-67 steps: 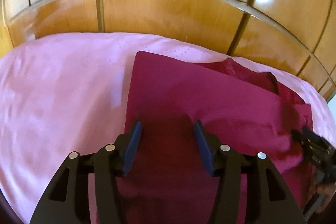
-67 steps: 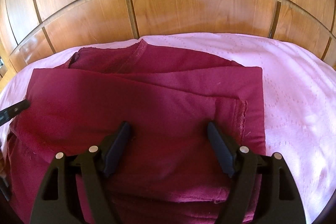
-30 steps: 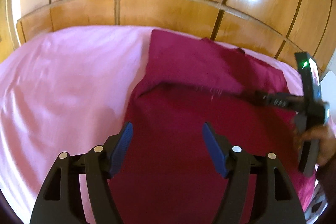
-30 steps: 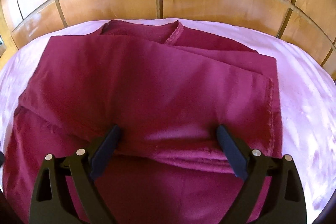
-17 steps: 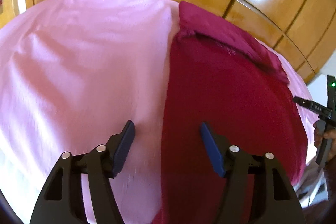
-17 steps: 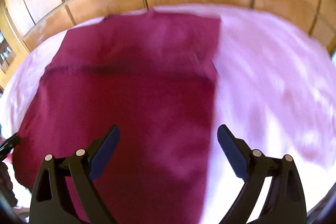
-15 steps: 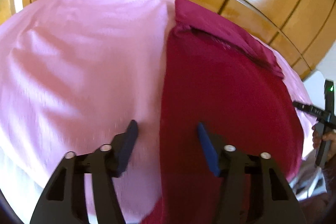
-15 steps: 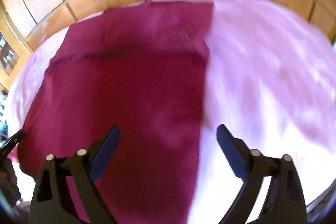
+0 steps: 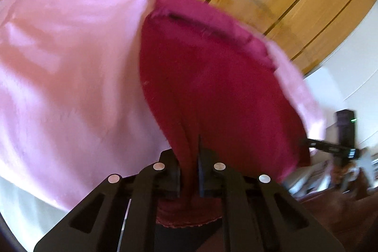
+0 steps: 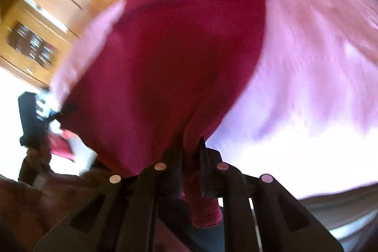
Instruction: Fold small clothes
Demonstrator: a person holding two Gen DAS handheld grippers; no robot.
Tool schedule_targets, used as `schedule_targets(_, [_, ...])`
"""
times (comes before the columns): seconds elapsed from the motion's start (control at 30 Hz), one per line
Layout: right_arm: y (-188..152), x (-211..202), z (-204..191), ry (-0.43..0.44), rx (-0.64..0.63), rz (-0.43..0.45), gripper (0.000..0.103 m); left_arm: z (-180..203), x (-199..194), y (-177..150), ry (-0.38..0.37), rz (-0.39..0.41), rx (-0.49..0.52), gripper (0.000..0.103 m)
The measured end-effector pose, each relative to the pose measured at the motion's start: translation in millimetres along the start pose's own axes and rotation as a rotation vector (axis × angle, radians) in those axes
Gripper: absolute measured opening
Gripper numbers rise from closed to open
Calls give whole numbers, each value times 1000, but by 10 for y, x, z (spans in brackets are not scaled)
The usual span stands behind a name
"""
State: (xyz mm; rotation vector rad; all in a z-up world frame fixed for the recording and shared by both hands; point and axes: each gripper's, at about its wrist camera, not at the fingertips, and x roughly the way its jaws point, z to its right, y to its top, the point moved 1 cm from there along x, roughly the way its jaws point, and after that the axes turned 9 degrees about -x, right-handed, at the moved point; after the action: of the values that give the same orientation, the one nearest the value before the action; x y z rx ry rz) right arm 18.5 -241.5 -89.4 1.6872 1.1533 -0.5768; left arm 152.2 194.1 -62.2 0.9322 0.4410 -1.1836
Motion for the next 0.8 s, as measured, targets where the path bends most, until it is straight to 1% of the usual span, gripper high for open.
schedule_targets(0.03, [46, -56, -7, 21, 8, 26, 9, 45, -37, 73, -34, 12, -2, 9])
schedule_targets(0.13, [345, -208, 38, 76, 38, 126, 9, 235, -86, 349, -126, 56, 11, 9])
schedule_targets(0.2, [534, -234, 128, 99, 74, 172, 9, 330, -39, 541, -162, 73, 17, 9])
schedule_targets(0.27, [722, -210, 232, 90, 96, 196, 9, 387, 67, 790, -192, 87, 11, 9])
schedule_targets(0.3, [814, -178, 296, 79, 112, 203, 9, 401, 107, 882, -195, 94, 7, 9])
schedule_targets(0.33, [896, -133, 354, 72, 129, 206, 9, 423, 205, 1040, -184, 102, 5, 9])
schedule_targets(0.4, [1030, -71, 515, 54, 165, 208, 9, 431, 342, 1224, -176, 102, -8, 9])
schedule_targets(0.43, [1099, -38, 591, 56, 180, 205, 9, 440, 457, 1370, -166, 100, -21, 9])
schedule_targets(0.5, [1260, 46, 710, 26, 194, 200, 10, 414, 599, 1537, -138, 97, -27, 9])
schedule_targets(0.53, [1301, 91, 748, 19, 208, 197, 14, 399, 675, 1624, -116, 98, -41, 9])
schedule_targets(0.57, [1349, 128, 800, 22, 229, 195, 18, 341, 747, 1737, -94, 87, -74, 12])
schedule_targets(0.6, [1394, 141, 848, 14, 245, 197, 48, 297, 818, 1826, -97, 72, -105, 24])
schedule_targets(0.63, [1394, 116, 879, 14, 255, 208, 77, 236, 856, 1895, -104, 72, -137, 32])
schedule_targets(0.67, [1423, 50, 944, 37, 281, 240, 85, 144, 859, 1959, -111, 93, -189, 51])
schedule_targets(0.7, [1394, -3, 952, 49, 296, 262, 87, 79, 805, 1925, -113, 116, -220, 71])
schedule_targets(0.73, [1370, -57, 972, 55, 299, 275, 87, -39, 734, 1914, -111, 165, -268, 75])
schedule_targets(0.77, [1302, -123, 980, 62, 293, 282, 88, -128, 694, 1906, -113, 184, -287, 75])
schedule_targets(0.8, [1238, -156, 1021, 60, 291, 282, 89, -230, 664, 1874, -112, 185, -304, 75])
